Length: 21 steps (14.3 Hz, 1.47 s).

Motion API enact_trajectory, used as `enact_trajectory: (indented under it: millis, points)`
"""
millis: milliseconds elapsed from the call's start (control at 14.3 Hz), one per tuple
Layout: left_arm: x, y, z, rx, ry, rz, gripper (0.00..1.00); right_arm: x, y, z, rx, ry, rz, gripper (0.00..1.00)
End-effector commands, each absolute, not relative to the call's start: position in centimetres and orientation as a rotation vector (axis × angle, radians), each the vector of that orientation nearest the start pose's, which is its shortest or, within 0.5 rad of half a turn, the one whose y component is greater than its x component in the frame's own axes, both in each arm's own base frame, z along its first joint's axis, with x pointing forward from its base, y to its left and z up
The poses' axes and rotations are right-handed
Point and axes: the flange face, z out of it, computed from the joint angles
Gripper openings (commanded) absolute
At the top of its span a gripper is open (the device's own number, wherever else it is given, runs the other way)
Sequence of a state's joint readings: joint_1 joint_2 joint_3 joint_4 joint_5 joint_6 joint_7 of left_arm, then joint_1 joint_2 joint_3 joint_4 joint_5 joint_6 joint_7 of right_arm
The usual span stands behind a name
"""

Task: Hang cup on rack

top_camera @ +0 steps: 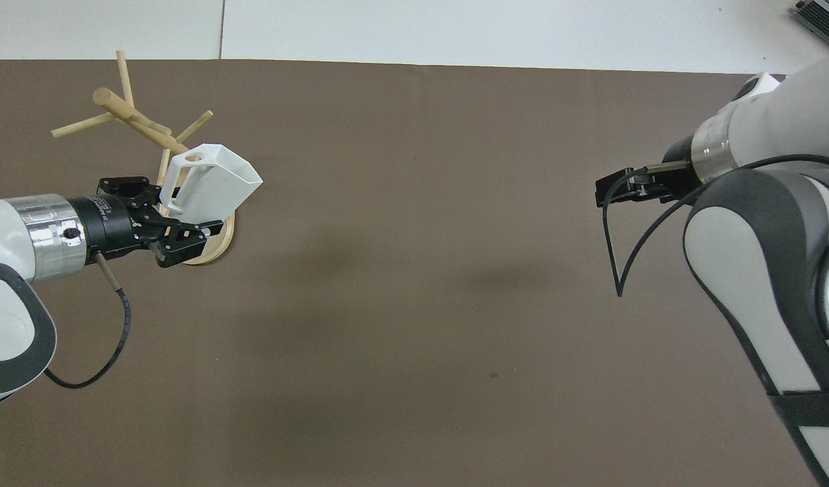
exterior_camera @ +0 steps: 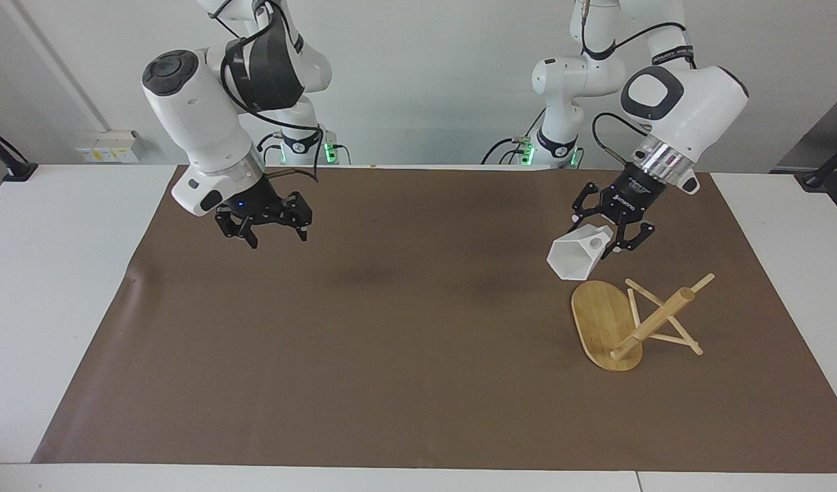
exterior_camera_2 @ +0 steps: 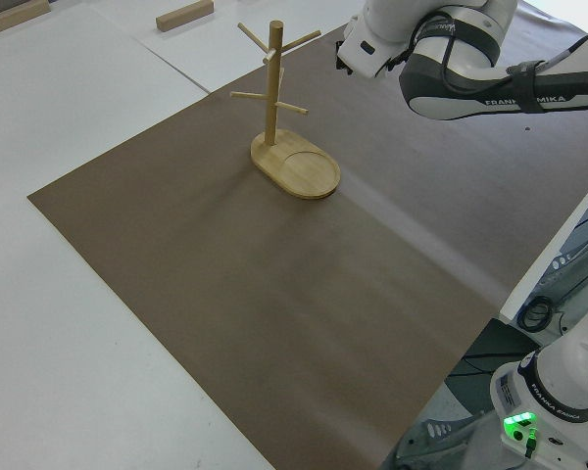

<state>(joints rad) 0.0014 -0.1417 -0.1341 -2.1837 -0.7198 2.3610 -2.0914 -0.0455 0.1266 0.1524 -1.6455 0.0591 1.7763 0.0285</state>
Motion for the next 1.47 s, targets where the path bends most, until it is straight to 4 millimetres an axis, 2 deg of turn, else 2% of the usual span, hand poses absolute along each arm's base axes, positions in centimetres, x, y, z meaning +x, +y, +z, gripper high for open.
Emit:
enact_trajectory:
  millis: [0,210,349,489,839,1048,1258,1398]
  points:
    - [53.6,-8.3,47.4,0.903,2.418,-0.462,0.00,58.6,3.9,53.5,-3.153,-0.049,0.056,1.00]
    - [54.6,-7.8,47.0,0.858,2.407,-0.418,0.00,58.4,1.1,53.5,-3.166,0.016,0.090,1.00]
    - [55.3,-7.5,46.9,0.803,2.410,-0.405,0.00,58.2,0.6,53.6,-3.202,0.011,0.131,1.00]
    - [55.8,-7.4,46.8,0.785,2.406,-0.392,0.00,57.9,0.2,54.7,-3.203,0.028,0.166,1.00]
    - [56.9,-7.7,46.4,0.728,2.406,-0.379,0.00,57.5,-3.2,56.7,-3.182,0.132,0.211,1.00]
    - [57.0,-7.7,46.4,0.725,2.402,-0.373,0.00,57.2,-6.6,57.3,-3.179,0.232,0.177,1.00]
    - [57.1,-7.5,45.9,0.721,2.408,-0.370,0.00,57.0,-7.5,57.8,-3.187,0.264,0.146,1.00]
    - [57.3,-7.0,45.9,0.705,2.405,-0.357,0.00,57.7,-7.8,58.3,-3.194,0.268,0.046,1.00]
